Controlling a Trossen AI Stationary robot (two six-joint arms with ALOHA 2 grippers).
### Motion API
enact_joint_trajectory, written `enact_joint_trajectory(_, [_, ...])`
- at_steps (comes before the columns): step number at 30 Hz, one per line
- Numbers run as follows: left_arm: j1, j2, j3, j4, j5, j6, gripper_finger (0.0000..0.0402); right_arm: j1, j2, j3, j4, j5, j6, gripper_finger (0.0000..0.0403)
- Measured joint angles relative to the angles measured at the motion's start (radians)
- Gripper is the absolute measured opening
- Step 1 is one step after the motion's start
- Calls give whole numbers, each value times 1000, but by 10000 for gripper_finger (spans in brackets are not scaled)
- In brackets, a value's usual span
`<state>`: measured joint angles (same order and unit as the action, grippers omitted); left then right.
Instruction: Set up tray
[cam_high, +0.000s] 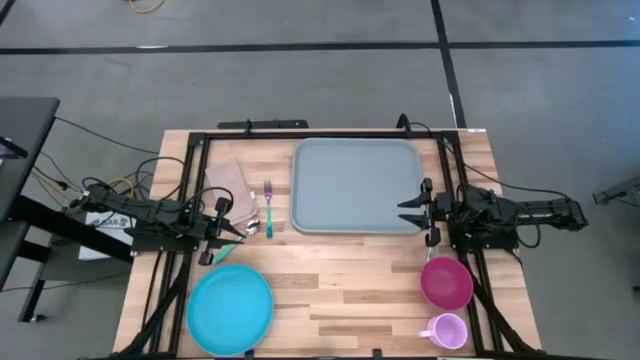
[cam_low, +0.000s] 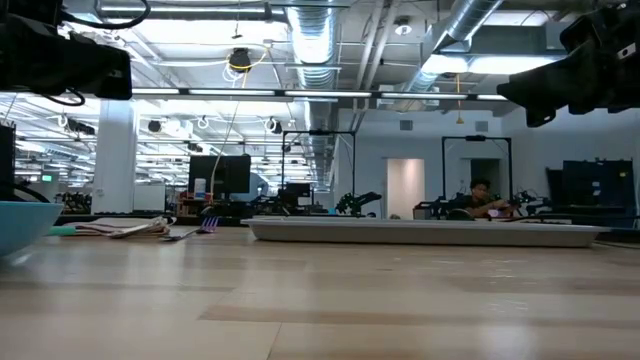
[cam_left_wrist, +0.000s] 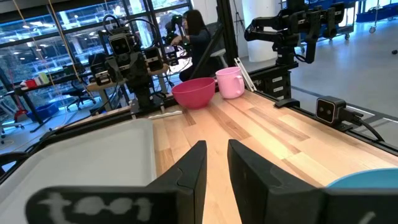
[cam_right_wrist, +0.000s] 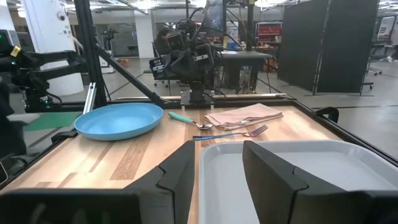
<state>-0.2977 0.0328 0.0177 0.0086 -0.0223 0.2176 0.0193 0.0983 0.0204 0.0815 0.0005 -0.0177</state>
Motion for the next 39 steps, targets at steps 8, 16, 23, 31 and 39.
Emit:
enact_joint_trajectory(8, [0,0,0,1,-3,0,57,0,0,0,0,0,0,129])
enact_joint_trajectory(16, [0,0,0,18,-115,20,57,0,0,0,0,0,0,129])
enact_joint_trajectory(23, [0,7,-4,50,-61,-69,57,0,0,0,0,0,0,129])
enact_joint_trajectory(31, [0,7,-4,68,-46,-159,57,0,0,0,0,0,0,129])
enact_joint_trajectory(39, [0,6,-4,132,-174,-226,57,2,0,0,17,0,184,129])
